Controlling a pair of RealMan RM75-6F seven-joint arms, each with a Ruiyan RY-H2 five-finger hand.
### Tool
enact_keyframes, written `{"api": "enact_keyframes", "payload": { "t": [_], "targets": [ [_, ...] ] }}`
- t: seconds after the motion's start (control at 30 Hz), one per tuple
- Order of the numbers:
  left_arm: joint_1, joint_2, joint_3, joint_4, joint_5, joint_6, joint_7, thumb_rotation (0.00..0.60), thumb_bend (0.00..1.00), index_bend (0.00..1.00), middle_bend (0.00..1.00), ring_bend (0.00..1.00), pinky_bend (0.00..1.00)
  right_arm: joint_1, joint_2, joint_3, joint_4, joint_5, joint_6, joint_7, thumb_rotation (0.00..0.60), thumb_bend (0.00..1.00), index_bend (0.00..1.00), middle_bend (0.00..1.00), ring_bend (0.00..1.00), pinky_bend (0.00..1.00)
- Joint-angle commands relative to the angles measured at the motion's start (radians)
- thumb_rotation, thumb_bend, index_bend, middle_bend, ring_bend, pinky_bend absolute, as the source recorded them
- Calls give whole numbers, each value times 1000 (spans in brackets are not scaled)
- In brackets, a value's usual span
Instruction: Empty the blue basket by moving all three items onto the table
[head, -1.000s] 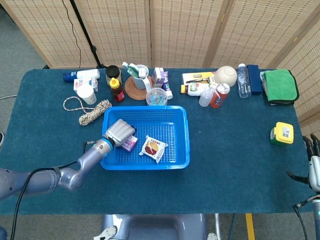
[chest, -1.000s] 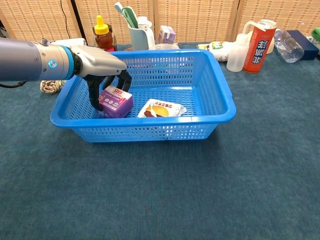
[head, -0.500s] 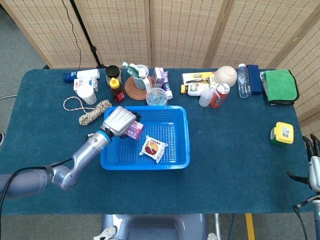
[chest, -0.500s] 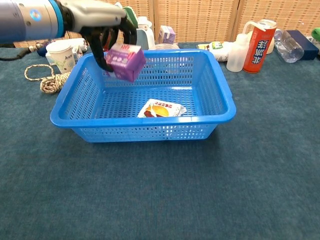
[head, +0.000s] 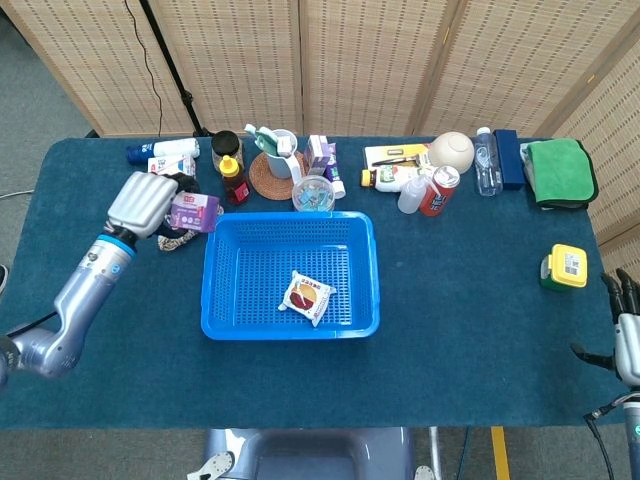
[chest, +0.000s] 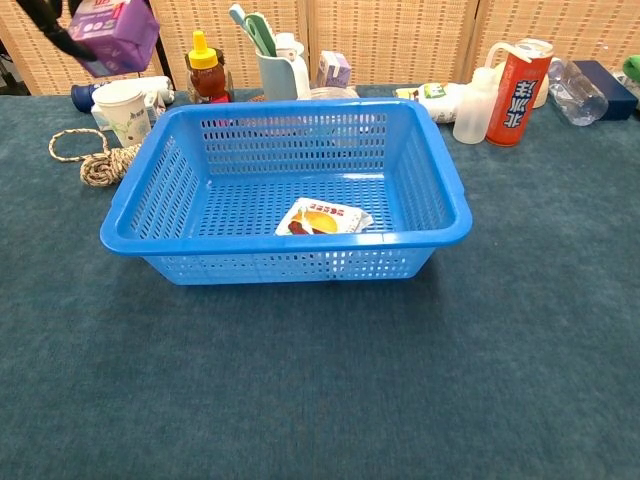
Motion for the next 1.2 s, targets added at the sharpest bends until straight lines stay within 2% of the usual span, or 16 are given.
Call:
{"api": "enact_keyframes", "payload": {
  "t": [0.03, 0.17, 0.23, 0.3, 0.33, 0.37, 0.4, 0.47, 0.57, 0.8, 0.9, 1.07, 1.2],
  "targets": [
    [37, -20, 27, 64, -15, -38, -39, 600, 209, 575, 488, 468, 473, 1, -1, -2, -1, -2, -1, -3, 600, 0, 0, 0, 0, 0],
    [67, -60, 44, 138, -21, -80, -79, 600, 204, 561, 464, 445, 469, 2, -3, -3, -2, -3, -2, -7, 600, 0, 0, 0, 0, 0],
    [78, -83, 52, 175, -19, -114, -102, 600, 195, 505, 374, 378, 424, 2, -4, -4, -2, -3, -2, -9, 600, 0, 0, 0, 0, 0],
    [81, -95, 59, 196, -15, -150, -117, 600, 158, 361, 167, 212, 301, 3, -6, -4, -2, -2, -4, -13, 600, 0, 0, 0, 0, 0],
    [81, -102, 64, 206, -13, -184, -127, 600, 142, 294, 103, 145, 251, 5, -7, -6, -2, -2, -8, -15, 600, 0, 0, 0, 0, 0],
    [81, -106, 65, 211, -11, -201, -132, 600, 118, 178, 34, 65, 173, 5, -8, -7, -2, -2, -9, -17, 600, 0, 0, 0, 0, 0],
    [81, -108, 68, 214, -8, -218, -135, 600, 97, 80, 1, 14, 103, 6, -9, -7, -1, -3, -10, -19, 600, 0, 0, 0, 0, 0],
    [79, -107, 74, 209, -13, -255, -135, 600, 70, 1, 0, 0, 24, 9, -10, -10, -2, -3, -17, -21, 600, 0, 0, 0, 0, 0],
    [88, -84, 57, 169, 1, -224, -130, 600, 56, 0, 0, 0, 0, 9, -10, -9, -1, 0, -18, -20, 600, 0, 0, 0, 0, 0],
    [101, 70, 5, -103, 74, -122, -92, 600, 56, 0, 0, 0, 0, 8, -8, -5, 1, 6, -17, -14, 600, 0, 0, 0, 0, 0],
    [83, 99, -14, -182, 104, -115, -62, 600, 56, 0, 0, 0, 0, 8, -6, -4, 2, 9, -17, -10, 600, 0, 0, 0, 0, 0],
    [7, 74, -38, -230, 69, -179, 16, 600, 25, 0, 0, 0, 0, 8, -4, 0, 7, 17, -22, -1, 600, 0, 0, 0, 0, 0],
    [-89, -12, -43, -204, -27, -238, 112, 600, 0, 0, 0, 0, 0, 8, -2, 3, 11, 23, -24, 6, 600, 0, 0, 0, 0, 0]
  ]
}}
